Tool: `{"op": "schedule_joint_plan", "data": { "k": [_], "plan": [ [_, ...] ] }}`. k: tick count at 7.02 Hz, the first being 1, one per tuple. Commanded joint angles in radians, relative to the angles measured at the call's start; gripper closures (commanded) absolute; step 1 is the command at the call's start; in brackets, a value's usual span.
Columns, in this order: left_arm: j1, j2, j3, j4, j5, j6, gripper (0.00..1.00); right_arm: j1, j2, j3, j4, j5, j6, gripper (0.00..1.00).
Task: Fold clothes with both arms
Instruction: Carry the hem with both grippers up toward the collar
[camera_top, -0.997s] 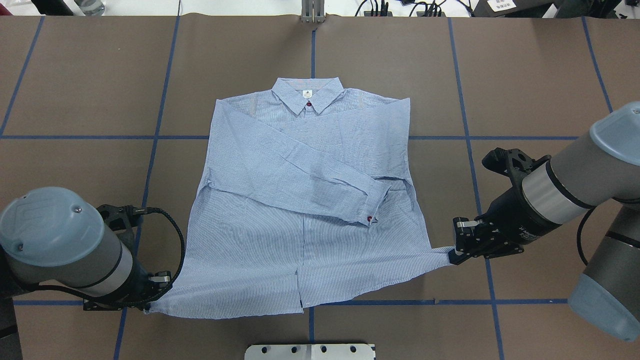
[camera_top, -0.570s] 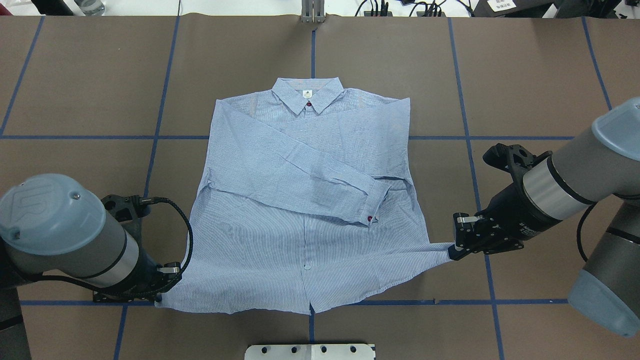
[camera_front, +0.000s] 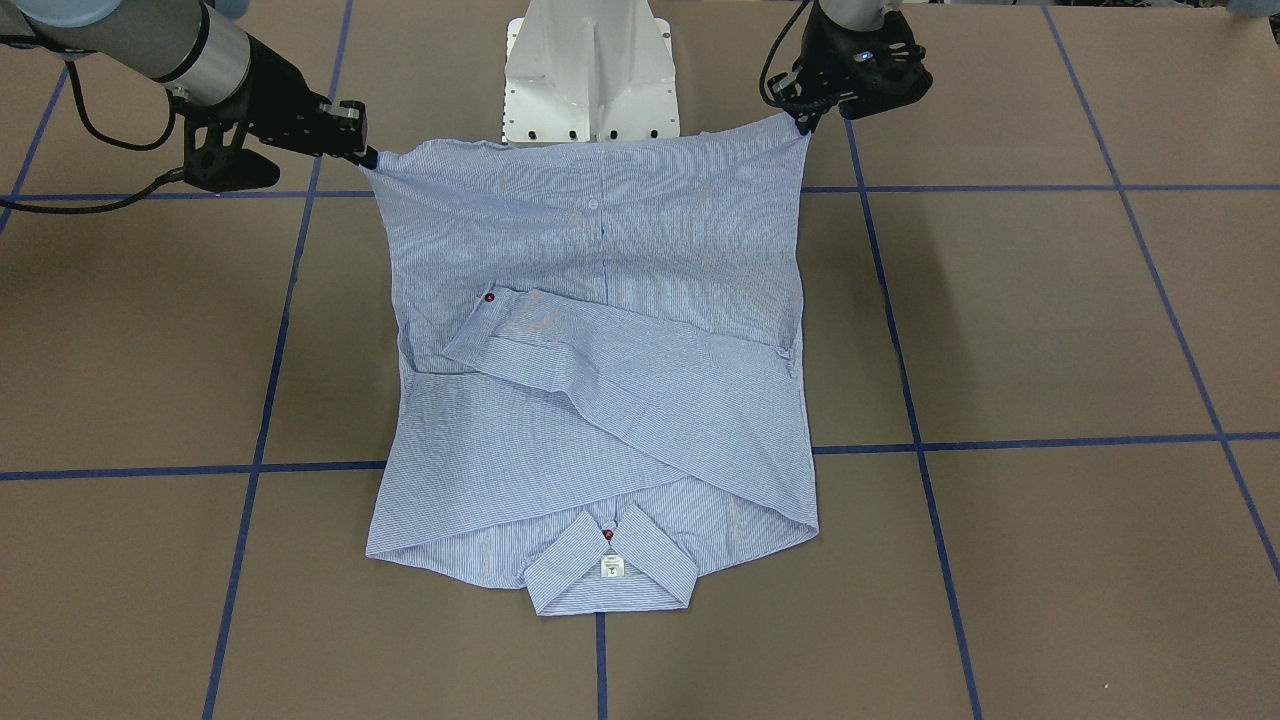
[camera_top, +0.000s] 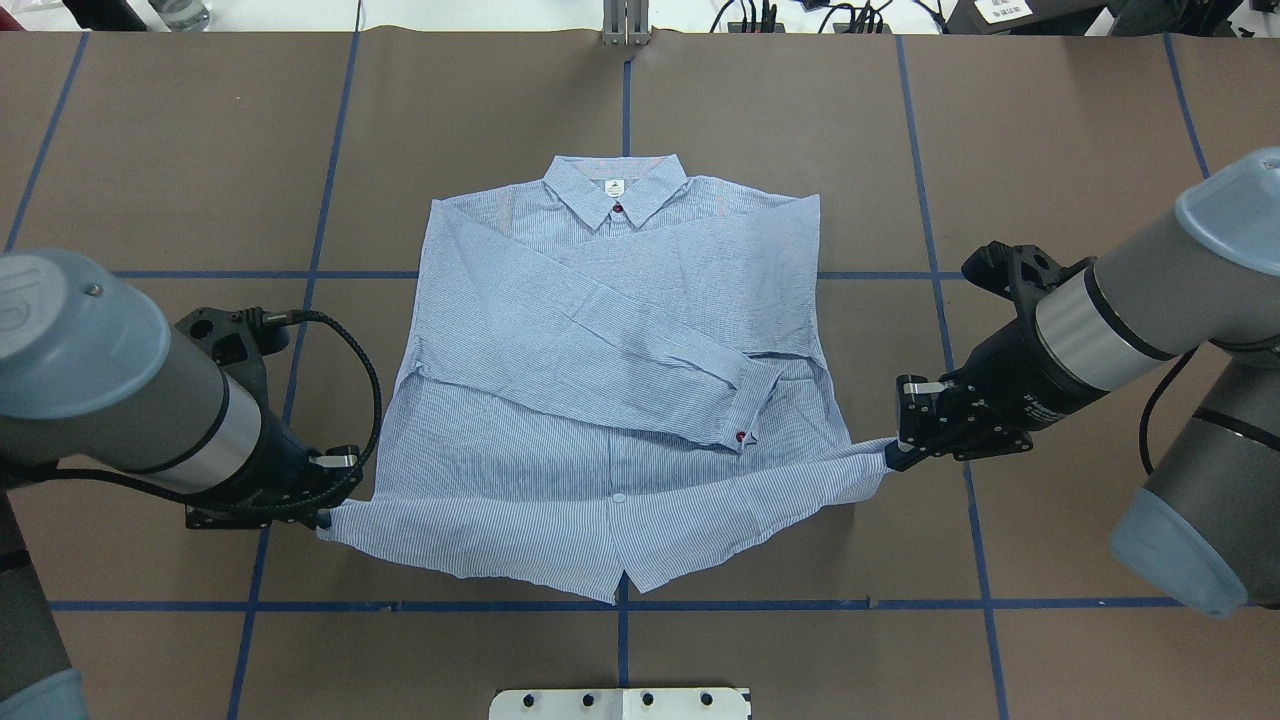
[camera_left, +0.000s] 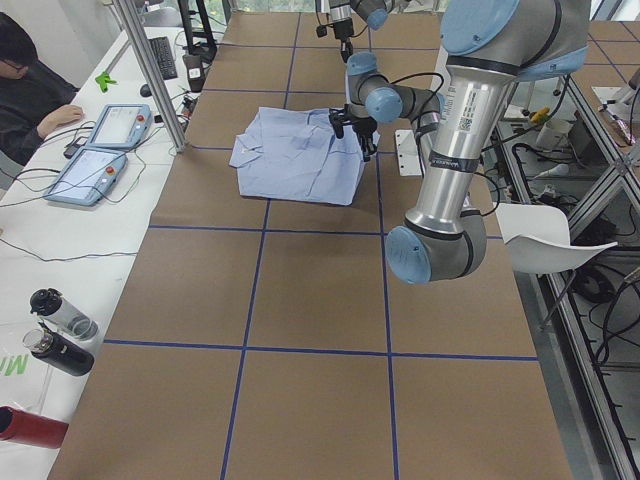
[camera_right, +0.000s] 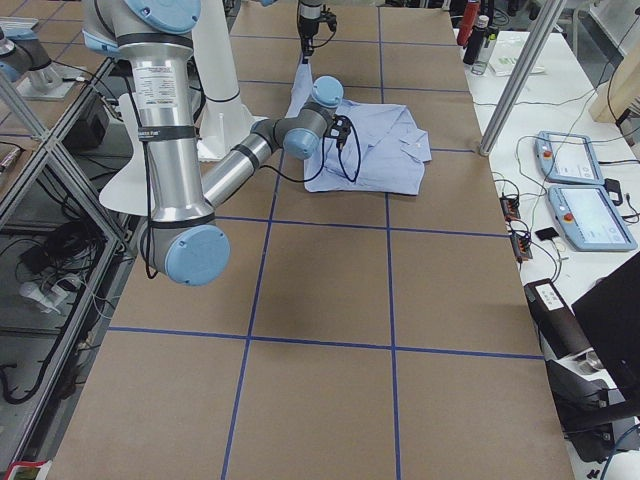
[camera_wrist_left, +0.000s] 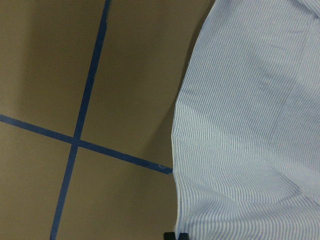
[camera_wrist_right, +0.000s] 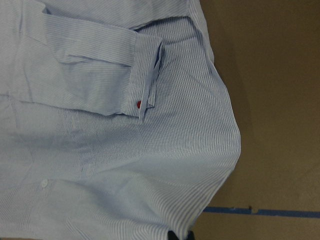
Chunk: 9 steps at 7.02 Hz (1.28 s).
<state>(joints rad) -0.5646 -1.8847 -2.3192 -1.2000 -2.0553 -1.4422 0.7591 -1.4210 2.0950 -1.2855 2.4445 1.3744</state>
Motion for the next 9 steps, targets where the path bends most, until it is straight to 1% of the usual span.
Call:
{"op": "schedule_joint_plan", "data": {
  "k": [1,2,3,4,5,7,8,9],
  "plan": [
    [-0.156,-0.037,0.058,-0.001,-0.069,0.136,1.0,0.066,0.039,-0.038,0.0,0.001,-0.002,1.0],
    [-0.172,-0.094,0.134,-0.025,-0.069,0.14,1.0,0.101,0.081,-0.074,0.0,0.002,-0.014,1.0],
    [-0.175,-0.12,0.202,-0.083,-0.069,0.14,1.0,0.133,0.141,-0.122,-0.002,0.004,-0.015,1.0],
    [-0.207,-0.122,0.237,-0.151,-0.071,0.14,1.0,0.156,0.183,-0.174,0.0,-0.001,-0.017,1.0],
    [-0.249,-0.123,0.263,-0.182,-0.097,0.143,1.0,0.179,0.213,-0.206,-0.002,0.001,-0.017,1.0],
    [-0.349,-0.134,0.276,-0.199,-0.144,0.201,1.0,0.225,0.238,-0.231,-0.002,-0.001,-0.018,1.0],
    [-0.369,-0.152,0.309,-0.202,-0.154,0.221,1.0,0.239,0.27,-0.275,-0.002,-0.001,-0.04,1.0],
    [-0.37,-0.187,0.405,-0.267,-0.154,0.221,1.0,0.244,0.278,-0.312,-0.002,-0.001,-0.07,1.0]
  ]
}}
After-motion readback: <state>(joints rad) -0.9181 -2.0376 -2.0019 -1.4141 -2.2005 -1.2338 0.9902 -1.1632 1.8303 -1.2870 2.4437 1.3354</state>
